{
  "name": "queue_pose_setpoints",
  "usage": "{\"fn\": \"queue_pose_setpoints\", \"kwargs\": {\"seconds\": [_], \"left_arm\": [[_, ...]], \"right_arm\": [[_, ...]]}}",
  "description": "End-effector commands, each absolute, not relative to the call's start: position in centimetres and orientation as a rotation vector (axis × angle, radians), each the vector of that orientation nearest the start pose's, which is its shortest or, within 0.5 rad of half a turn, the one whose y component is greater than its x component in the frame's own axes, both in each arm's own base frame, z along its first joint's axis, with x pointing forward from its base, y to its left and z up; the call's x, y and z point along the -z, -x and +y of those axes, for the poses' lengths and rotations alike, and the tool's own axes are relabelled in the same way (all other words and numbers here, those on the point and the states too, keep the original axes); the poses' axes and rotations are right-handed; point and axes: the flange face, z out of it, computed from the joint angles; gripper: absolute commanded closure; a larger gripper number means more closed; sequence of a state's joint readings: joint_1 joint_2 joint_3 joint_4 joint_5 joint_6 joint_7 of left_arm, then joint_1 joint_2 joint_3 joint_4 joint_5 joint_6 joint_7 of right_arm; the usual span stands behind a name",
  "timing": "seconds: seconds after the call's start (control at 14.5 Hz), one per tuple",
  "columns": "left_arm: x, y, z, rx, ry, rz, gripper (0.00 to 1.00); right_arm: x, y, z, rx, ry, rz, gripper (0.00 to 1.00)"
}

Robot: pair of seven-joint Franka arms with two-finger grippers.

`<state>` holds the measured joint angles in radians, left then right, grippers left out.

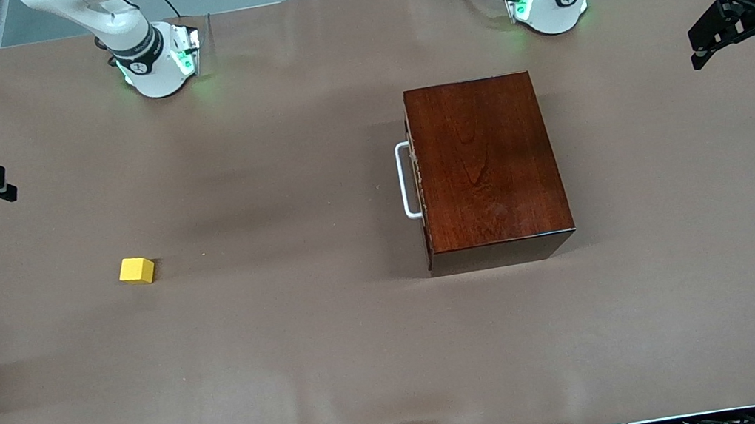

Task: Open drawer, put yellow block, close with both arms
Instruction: 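Reach the left gripper over the wooden box toward the white drawer handle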

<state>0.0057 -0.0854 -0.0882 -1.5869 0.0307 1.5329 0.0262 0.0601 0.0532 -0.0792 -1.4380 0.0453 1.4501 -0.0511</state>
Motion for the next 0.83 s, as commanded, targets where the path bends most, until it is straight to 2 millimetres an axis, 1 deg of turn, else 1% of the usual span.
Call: {"fn": "queue_pose_setpoints", "kwargs": {"seconds": [0.0,0.14,0.28,0.55,0.69,0.76], "left_arm": [[-66.2,-52.3,-3.8,0.062,3.114,0.192,0.0],[-66.3,-52.3,-2.9,0.062,3.113,0.163,0.0],[-66.4,-52.3,-2.7,0.066,3.113,0.159,0.0],[-66.4,-53.0,-3.5,0.072,3.116,0.159,0.0],[-66.0,-53.1,-5.1,0.06,3.117,0.202,0.0],[-65.7,-53.2,-6.9,0.051,3.107,0.246,0.0]], "right_arm": [[-64.9,-55.3,-0.3,-0.056,3.085,-0.07,0.0],[-64.9,-55.3,-0.3,-0.056,3.085,-0.07,0.0],[-64.9,-55.3,-0.3,-0.056,3.085,-0.07,0.0],[-64.8,-55.4,-0.3,-0.058,3.085,-0.07,0.0],[-65.0,-55.4,0.2,-0.047,3.085,-0.082,0.0],[-65.0,-55.4,0.2,-0.044,3.085,-0.084,0.0]]}}
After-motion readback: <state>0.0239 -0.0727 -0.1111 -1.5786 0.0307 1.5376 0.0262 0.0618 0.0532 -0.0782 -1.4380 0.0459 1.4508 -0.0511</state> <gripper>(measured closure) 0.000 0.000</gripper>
